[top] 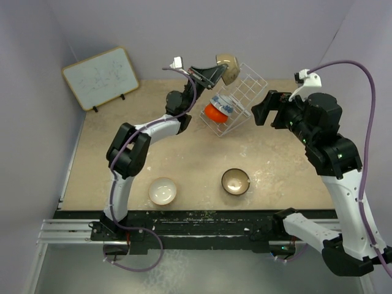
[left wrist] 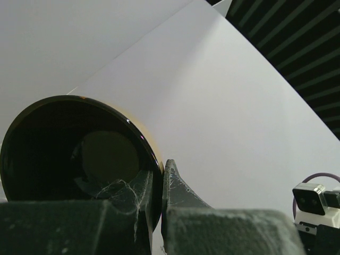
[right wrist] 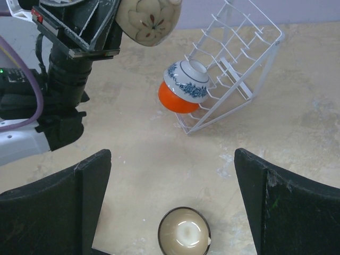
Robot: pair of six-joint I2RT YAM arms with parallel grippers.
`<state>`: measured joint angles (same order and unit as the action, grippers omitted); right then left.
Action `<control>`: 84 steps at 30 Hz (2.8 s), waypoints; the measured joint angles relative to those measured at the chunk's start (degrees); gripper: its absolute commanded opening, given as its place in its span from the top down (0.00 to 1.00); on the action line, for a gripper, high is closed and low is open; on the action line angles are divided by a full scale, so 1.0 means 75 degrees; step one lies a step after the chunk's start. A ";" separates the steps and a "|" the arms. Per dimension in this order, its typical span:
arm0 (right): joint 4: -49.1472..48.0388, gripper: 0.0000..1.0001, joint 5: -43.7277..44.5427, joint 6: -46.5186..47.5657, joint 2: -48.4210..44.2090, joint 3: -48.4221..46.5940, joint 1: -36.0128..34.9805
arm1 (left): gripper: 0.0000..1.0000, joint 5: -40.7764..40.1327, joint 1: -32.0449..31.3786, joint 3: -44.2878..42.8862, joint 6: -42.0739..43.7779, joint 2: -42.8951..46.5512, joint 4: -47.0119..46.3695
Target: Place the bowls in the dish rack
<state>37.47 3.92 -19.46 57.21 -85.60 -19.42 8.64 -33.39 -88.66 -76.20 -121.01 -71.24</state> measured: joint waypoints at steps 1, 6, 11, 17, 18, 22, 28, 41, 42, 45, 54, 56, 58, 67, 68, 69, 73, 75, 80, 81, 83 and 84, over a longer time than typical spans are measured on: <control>-0.0003 0.00 0.0000 0.0006 0.0020 0.0000 0.0000 | 1.00 -0.0079 0.0000 -0.0169 -0.0146 -0.0198 -0.0219; 0.0009 0.00 0.0009 0.0067 0.0085 0.0000 0.0000 | 1.00 -0.0408 0.0000 -0.0609 -0.0592 -0.0994 -0.0737; 0.0006 0.00 0.0105 0.0093 0.0087 0.0000 0.0000 | 1.00 -0.0592 0.0000 -0.0676 -0.0766 -0.1402 -0.0755; 0.0003 0.00 0.0140 0.0102 0.0131 0.0000 0.0000 | 1.00 -0.0761 0.0000 -0.1058 -0.1157 -0.1894 -0.0831; 0.0000 0.00 0.0140 0.0111 0.0137 0.0003 0.0000 | 1.00 -0.0796 0.0000 -0.1087 -0.1224 -0.1979 -0.0857; -0.0003 0.00 0.0140 0.0134 0.0172 0.0017 0.0000 | 1.00 -0.0930 0.0000 -0.1107 -0.1513 -0.2317 -0.0953; -0.0003 0.00 0.0140 0.0140 0.0175 0.0108 0.0000 | 1.00 -0.1081 -0.0003 -0.1107 -0.1740 -0.2605 -0.0956; -0.0009 0.00 0.0137 0.0149 0.0146 0.0280 0.0015 | 1.00 -0.1195 -0.0096 -0.1454 -0.1909 -0.3057 -0.1137; -0.0009 0.00 0.0137 0.0152 0.0128 0.0312 0.0015 | 1.00 -0.1204 -0.0114 -0.1454 -0.1912 -0.3086 -0.1145; 0.0003 0.00 0.0137 0.0172 0.0102 0.0361 0.0020 | 1.00 -0.1221 -0.0184 -0.1454 -0.1929 -0.3206 -0.1177; -0.0003 0.00 0.0137 0.0245 -0.0006 0.0481 0.0035 | 1.00 -0.1244 -0.0312 -0.1513 -0.1961 -0.3442 -0.1180; -0.0003 0.00 0.0137 0.0262 -0.0006 0.0481 0.0035 | 1.00 -0.1268 -0.0315 -0.1550 -0.1961 -0.3465 -0.1189; -0.0006 0.00 0.0137 0.0265 -0.0006 0.0481 0.0035 | 1.00 -0.1282 -0.0315 -0.1556 -0.1961 -0.3480 -0.1212; -0.0009 0.00 0.0125 0.0265 0.0044 0.0519 0.0044 | 1.00 -0.1393 -0.0306 -0.1565 -0.1964 -0.3500 -0.1230; -0.0012 0.00 0.0125 0.0265 0.0055 0.0519 0.0041 | 1.00 -0.1405 -0.0303 -0.1559 -0.1964 -0.3500 -0.1230; -0.0012 0.00 0.0125 0.0265 0.0067 0.0519 0.0041 | 1.00 -0.1413 -0.0300 -0.1530 -0.1964 -0.3500 -0.1233; -0.0012 0.00 0.0117 0.0265 0.0079 0.0536 0.0044 | 0.99 -0.1411 -0.0271 -0.1230 -0.2017 -0.3488 -0.1227; -0.0012 0.00 0.0117 0.0265 0.0073 0.0548 0.0041 | 0.99 -0.1413 -0.0259 -0.1072 -0.2136 -0.3448 -0.1212; -0.0012 0.00 0.0114 0.0262 0.0073 0.0597 0.0041 | 0.96 -0.1381 -0.0256 -0.1046 -0.2186 -0.3305 -0.0912; -0.0012 0.00 0.0117 0.0262 0.0070 0.0600 0.0044 | 0.95 -0.1378 -0.0256 -0.1046 -0.2189 -0.3293 -0.0883; -0.0012 0.00 0.0117 0.0262 0.0070 0.0600 0.0041 | 0.92 -0.1376 -0.0254 -0.1046 -0.2192 -0.3284 -0.0845; -0.0012 0.00 0.0117 0.0262 0.0070 0.0600 0.0044 | 0.91 -0.1373 -0.0251 -0.1046 -0.2192 -0.3279 -0.0828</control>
<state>37.39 4.80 -17.50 57.74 -81.10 -19.09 -1.65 -35.27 -96.51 -92.64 -145.60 -77.45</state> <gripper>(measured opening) 0.998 0.063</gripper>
